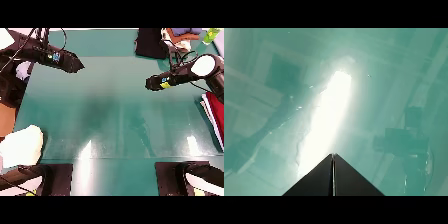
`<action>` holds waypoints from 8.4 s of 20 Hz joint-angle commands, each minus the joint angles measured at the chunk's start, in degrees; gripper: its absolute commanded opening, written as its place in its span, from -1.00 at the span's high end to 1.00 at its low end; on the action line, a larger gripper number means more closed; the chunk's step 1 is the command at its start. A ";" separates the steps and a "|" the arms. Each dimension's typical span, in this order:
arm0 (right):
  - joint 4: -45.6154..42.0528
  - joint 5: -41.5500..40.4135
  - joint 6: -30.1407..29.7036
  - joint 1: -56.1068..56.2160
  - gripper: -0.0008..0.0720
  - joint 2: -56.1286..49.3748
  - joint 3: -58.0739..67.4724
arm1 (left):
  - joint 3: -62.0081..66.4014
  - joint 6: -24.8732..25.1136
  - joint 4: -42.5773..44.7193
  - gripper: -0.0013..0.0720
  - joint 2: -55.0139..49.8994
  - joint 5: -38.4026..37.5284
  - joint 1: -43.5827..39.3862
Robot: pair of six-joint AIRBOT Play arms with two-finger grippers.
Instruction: Fold the shirts.
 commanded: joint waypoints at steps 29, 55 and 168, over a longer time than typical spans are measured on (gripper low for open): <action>0.48 0.52 0.02 0.00 0.92 0.02 3.76 | -48.11 -9.77 30.88 0.91 21.42 -8.87 29.57; -0.02 2.69 0.55 -7.50 0.92 -0.04 36.28 | 15.47 -1.60 13.81 -0.64 -19.15 -3.96 -17.27; -4.52 4.04 3.56 -7.74 0.92 -4.04 -5.44 | -22.84 1.46 0.50 -0.64 -12.04 6.16 20.50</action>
